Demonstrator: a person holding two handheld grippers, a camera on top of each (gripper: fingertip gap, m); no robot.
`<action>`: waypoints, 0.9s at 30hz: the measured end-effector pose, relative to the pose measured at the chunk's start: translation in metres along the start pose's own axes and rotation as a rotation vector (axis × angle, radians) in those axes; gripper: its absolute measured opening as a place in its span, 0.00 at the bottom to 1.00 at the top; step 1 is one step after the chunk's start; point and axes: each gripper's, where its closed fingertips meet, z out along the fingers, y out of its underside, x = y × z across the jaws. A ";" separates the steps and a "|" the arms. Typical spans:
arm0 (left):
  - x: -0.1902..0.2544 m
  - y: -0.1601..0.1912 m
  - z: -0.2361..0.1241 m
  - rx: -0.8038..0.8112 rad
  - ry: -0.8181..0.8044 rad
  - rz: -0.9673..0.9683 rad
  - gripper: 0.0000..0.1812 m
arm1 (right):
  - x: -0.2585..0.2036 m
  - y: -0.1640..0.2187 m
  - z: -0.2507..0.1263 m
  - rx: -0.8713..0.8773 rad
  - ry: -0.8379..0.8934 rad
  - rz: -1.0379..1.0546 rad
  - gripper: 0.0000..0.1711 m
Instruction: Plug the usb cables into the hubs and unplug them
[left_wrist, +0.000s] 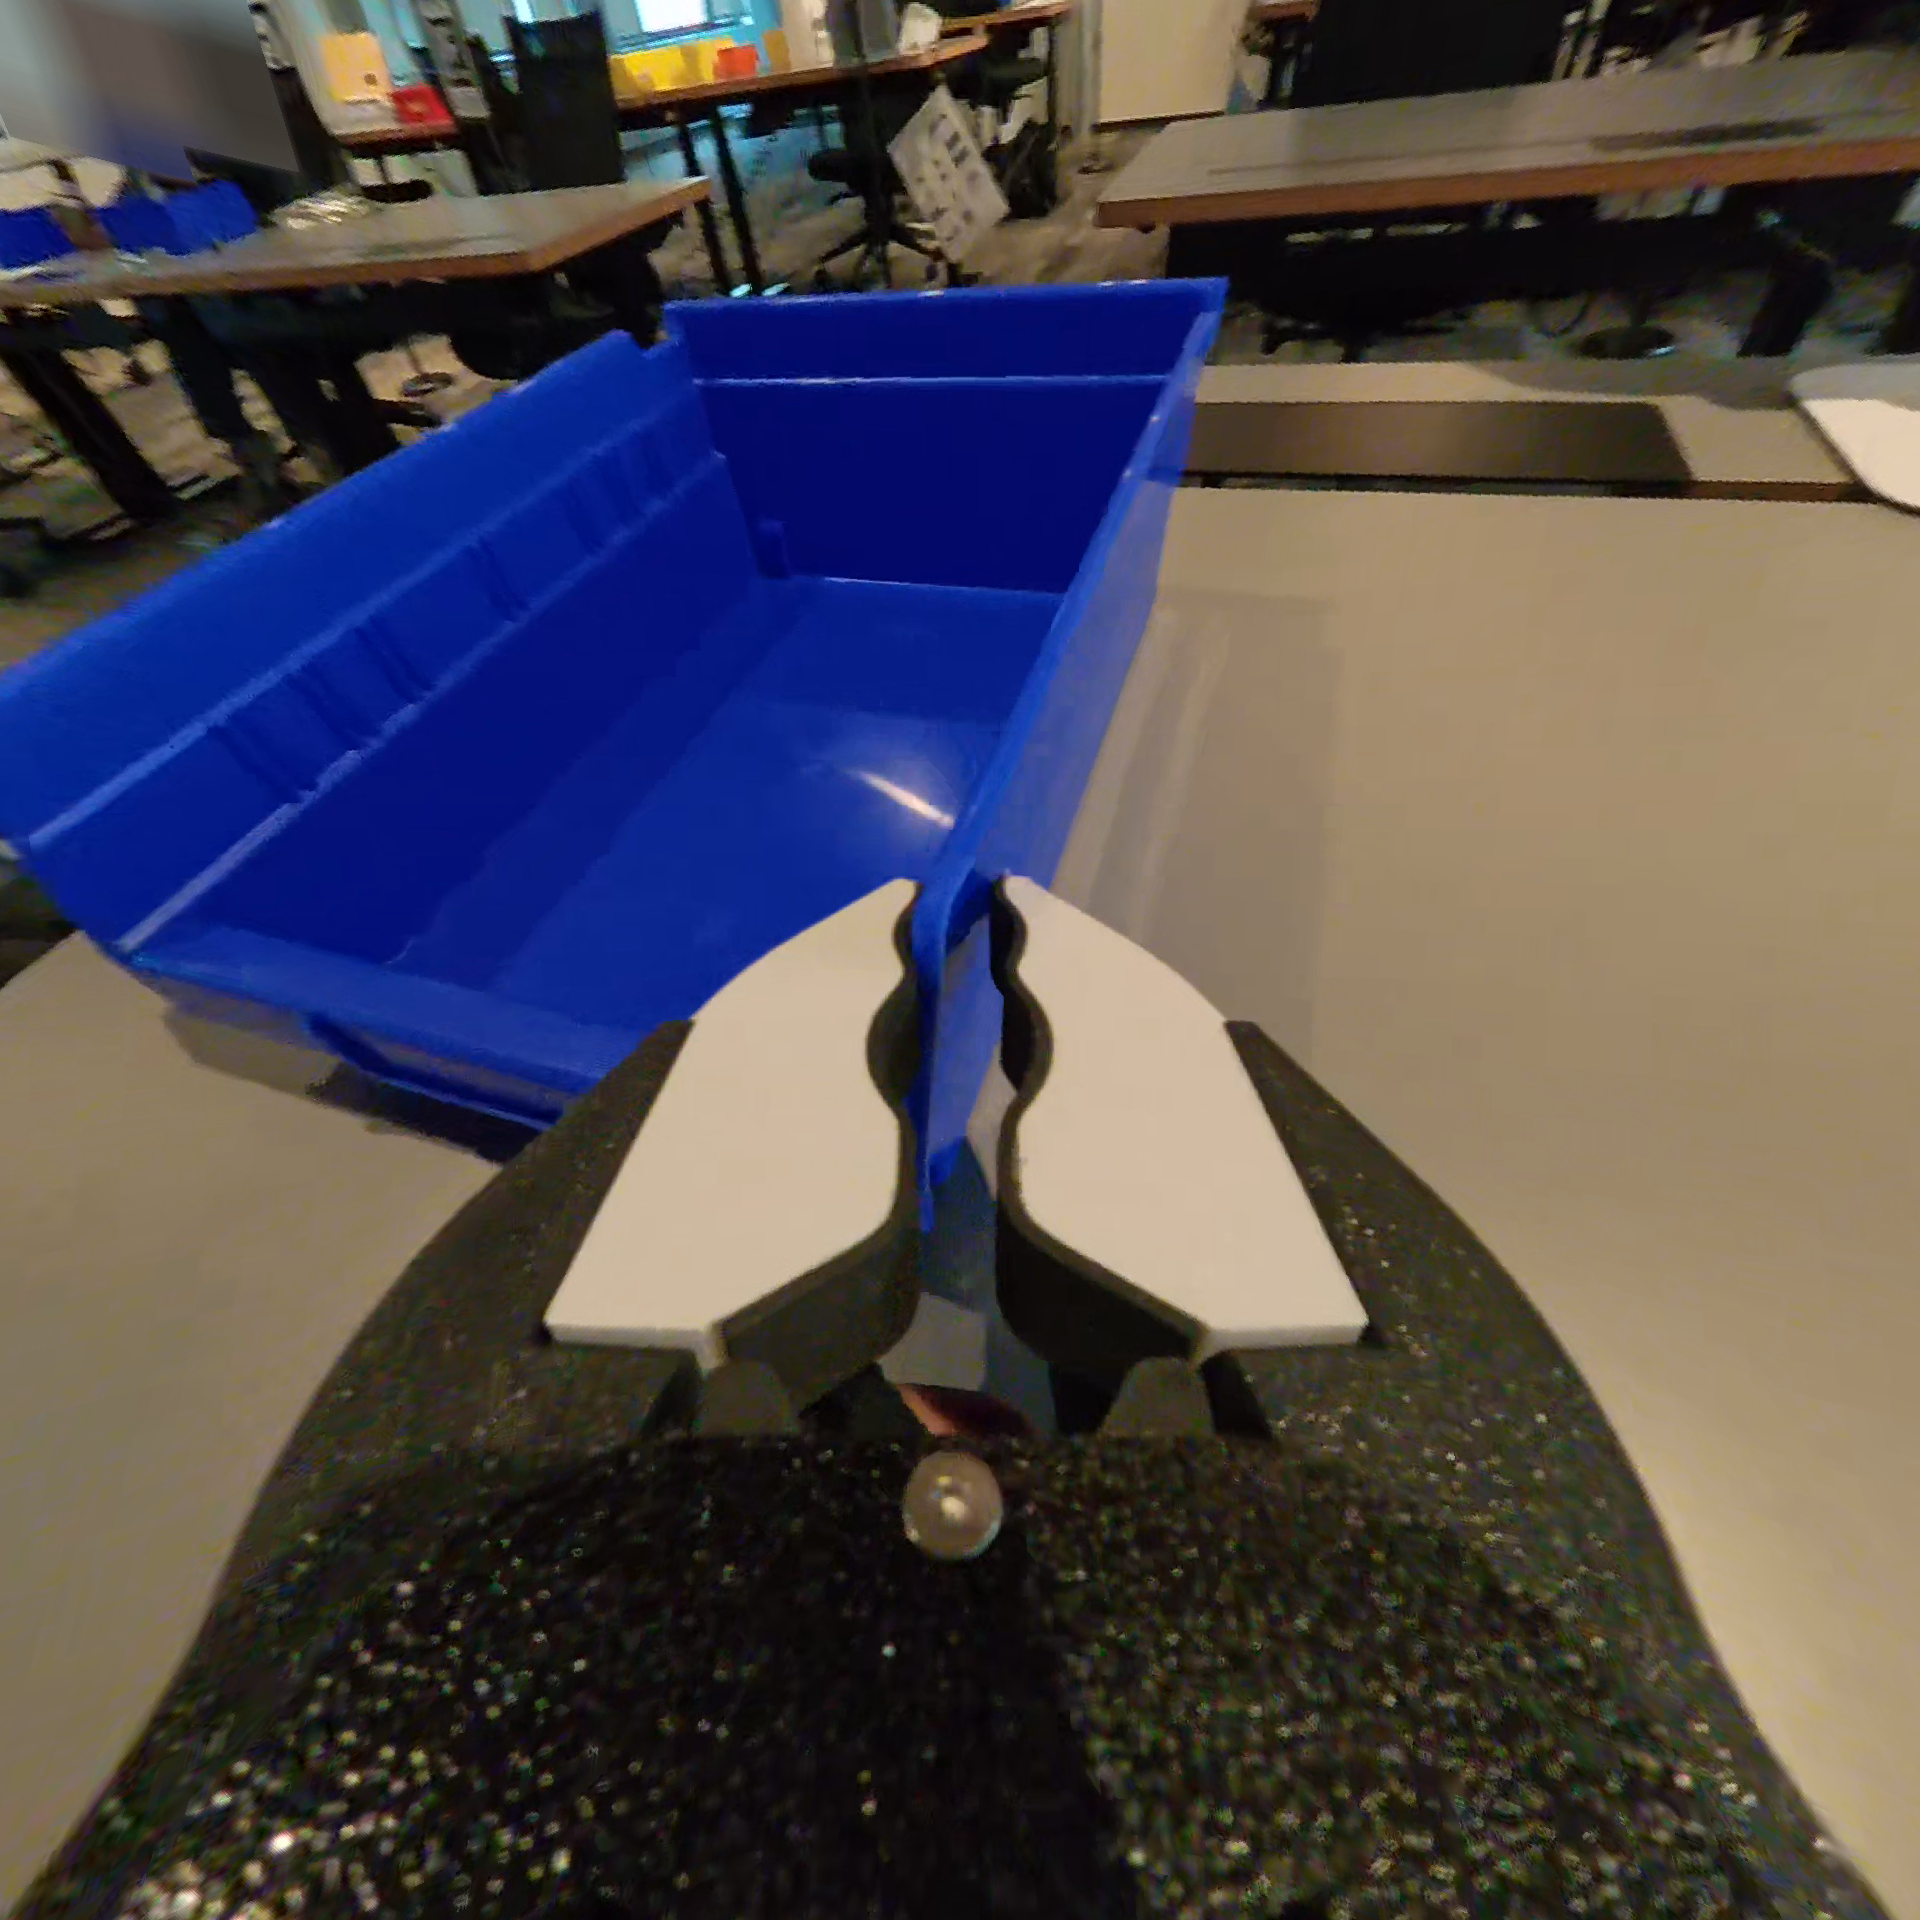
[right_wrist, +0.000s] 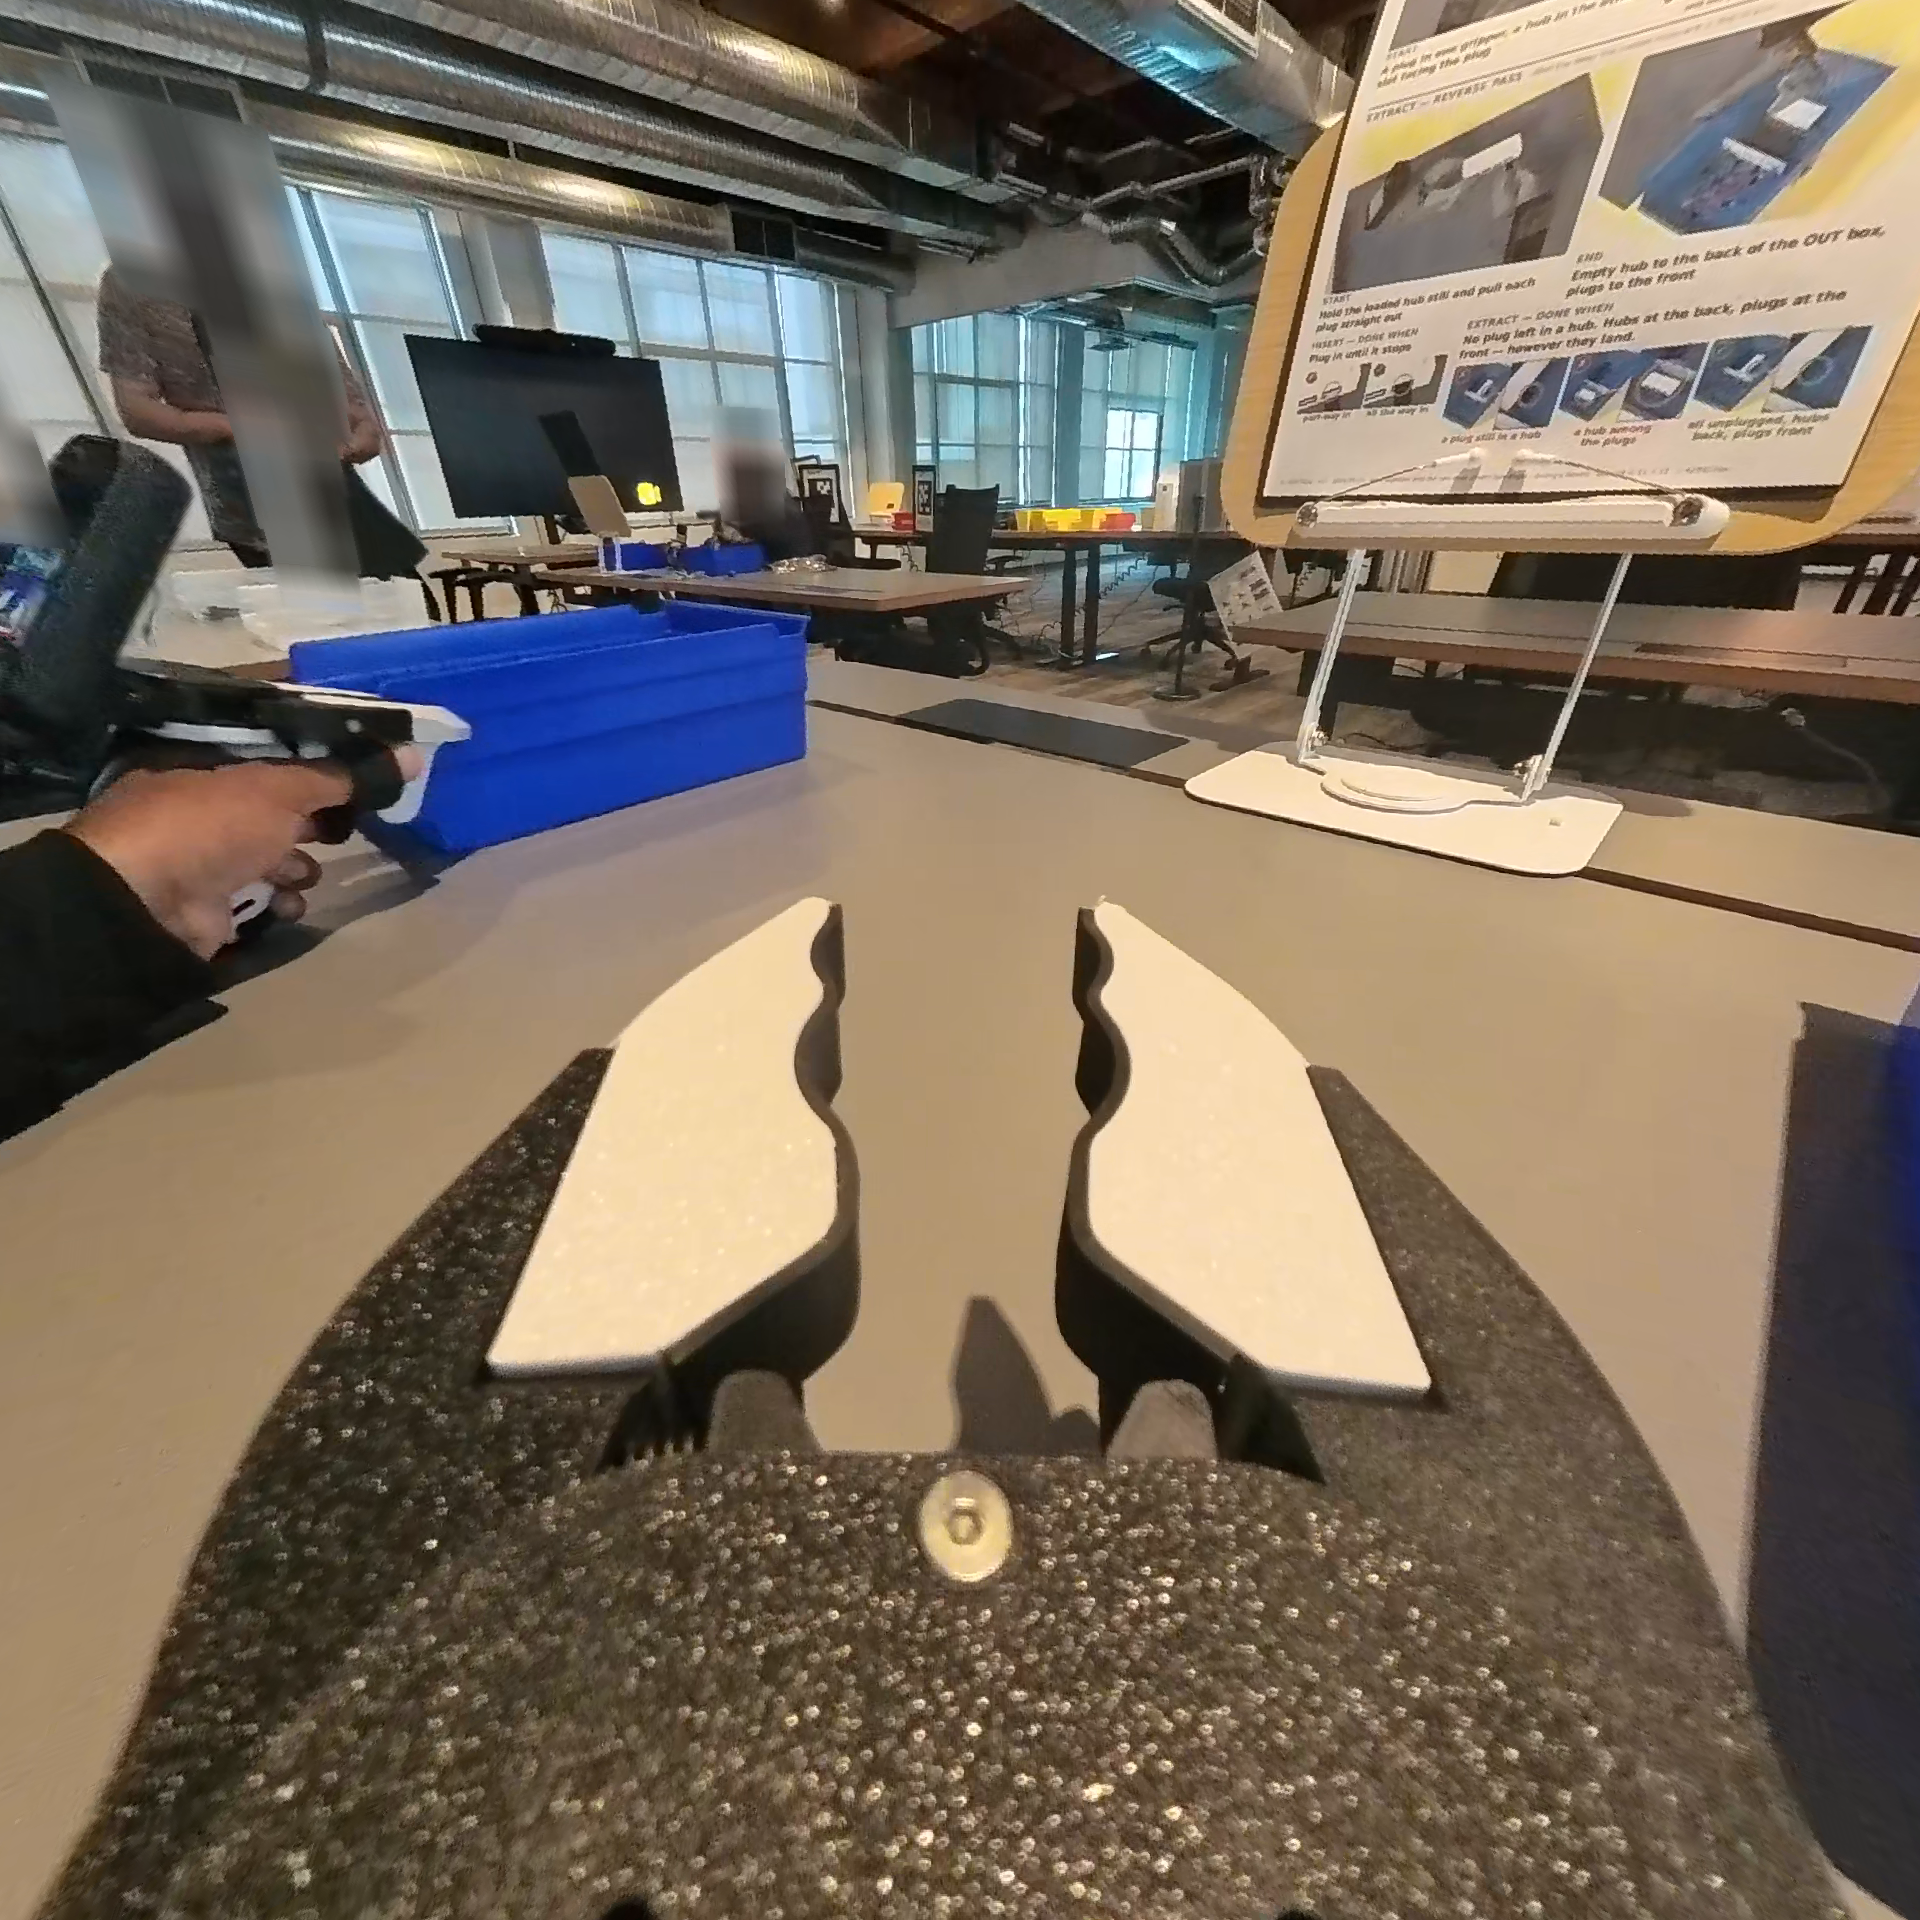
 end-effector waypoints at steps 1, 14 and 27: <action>0.004 0.000 -0.001 0.003 0.029 0.006 0.04 | 0.000 0.000 0.000 0.000 0.000 0.001 0.25; 0.060 -0.002 -0.024 0.107 0.235 0.293 0.02 | 0.007 -0.004 -0.007 0.018 0.053 -0.017 0.24; 0.116 0.004 -0.066 0.220 0.583 0.427 0.02 | 0.055 -0.021 -0.047 0.085 0.298 -0.110 0.22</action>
